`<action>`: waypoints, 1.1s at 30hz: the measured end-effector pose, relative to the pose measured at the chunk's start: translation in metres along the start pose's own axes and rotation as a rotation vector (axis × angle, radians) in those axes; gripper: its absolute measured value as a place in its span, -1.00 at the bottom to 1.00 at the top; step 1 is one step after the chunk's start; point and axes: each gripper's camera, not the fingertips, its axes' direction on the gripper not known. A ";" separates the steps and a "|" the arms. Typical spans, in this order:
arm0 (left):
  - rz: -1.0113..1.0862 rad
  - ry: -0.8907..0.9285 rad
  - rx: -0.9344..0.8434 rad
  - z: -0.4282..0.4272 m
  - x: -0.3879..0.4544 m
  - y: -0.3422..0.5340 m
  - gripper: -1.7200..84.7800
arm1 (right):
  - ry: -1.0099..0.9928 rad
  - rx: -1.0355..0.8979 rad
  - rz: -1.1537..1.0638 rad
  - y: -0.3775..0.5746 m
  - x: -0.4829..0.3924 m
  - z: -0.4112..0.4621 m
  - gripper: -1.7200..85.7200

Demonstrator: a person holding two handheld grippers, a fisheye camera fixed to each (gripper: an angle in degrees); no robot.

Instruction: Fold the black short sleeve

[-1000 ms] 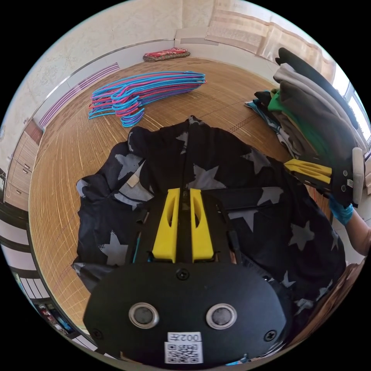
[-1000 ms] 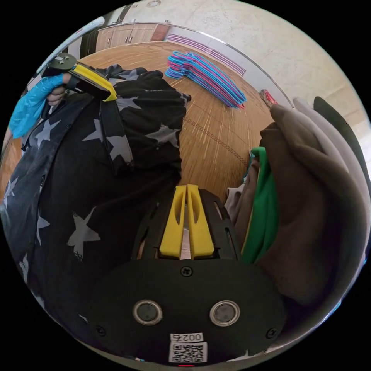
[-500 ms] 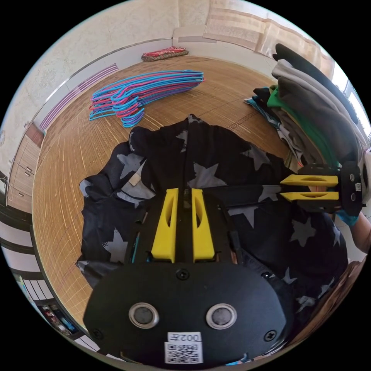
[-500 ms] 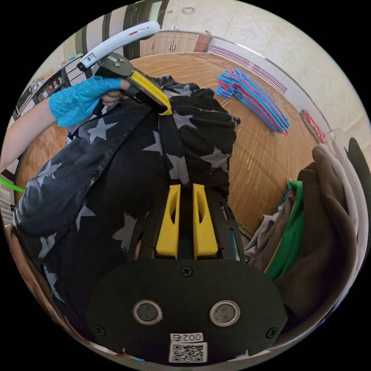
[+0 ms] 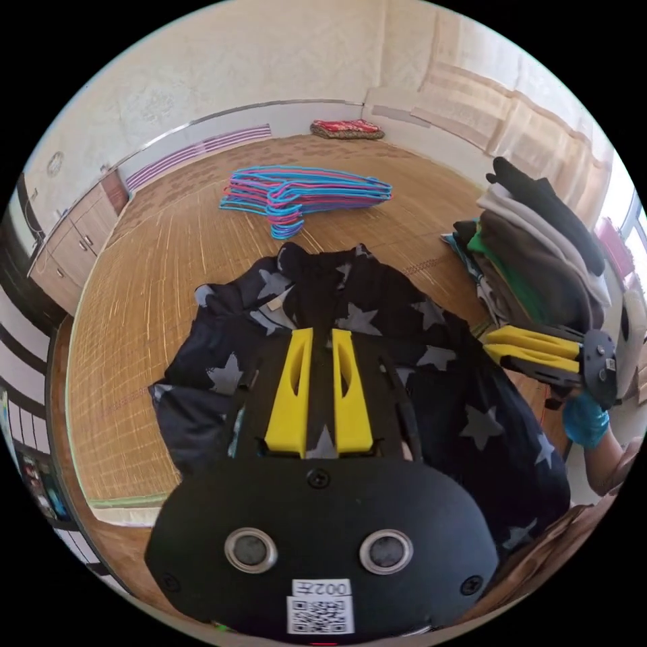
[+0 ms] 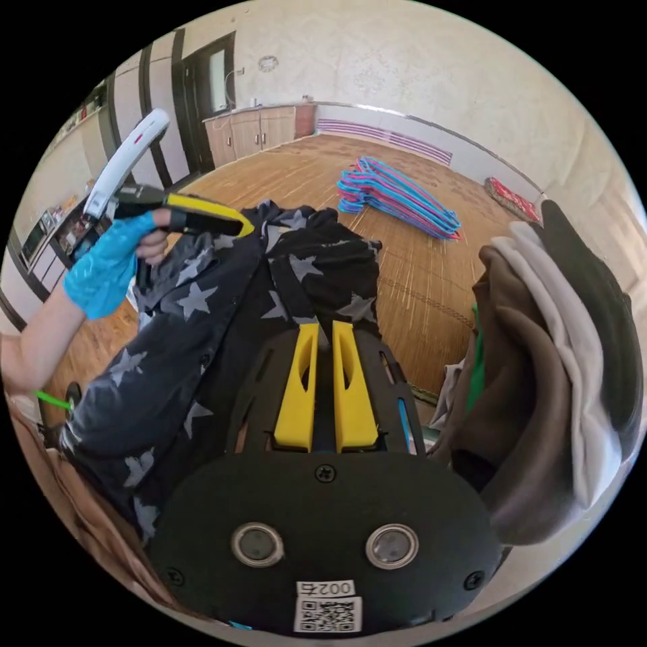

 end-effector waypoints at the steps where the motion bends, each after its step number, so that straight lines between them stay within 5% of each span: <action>1: -0.021 0.021 0.025 -0.012 0.005 0.012 -0.94 | -0.015 0.028 0.042 0.002 -0.003 -0.009 -0.86; 7: -0.148 0.066 0.095 -0.057 0.043 0.074 -0.97 | -0.056 0.144 0.154 0.006 -0.035 -0.049 -0.86; 19: -0.448 -0.196 0.068 -0.129 0.121 0.162 -0.98 | -0.171 0.229 0.102 0.027 -0.120 -0.124 -0.86; 33: -0.398 -0.248 0.090 -0.177 0.176 0.274 -0.98 | -0.228 0.147 -0.129 0.087 -0.206 -0.156 -0.87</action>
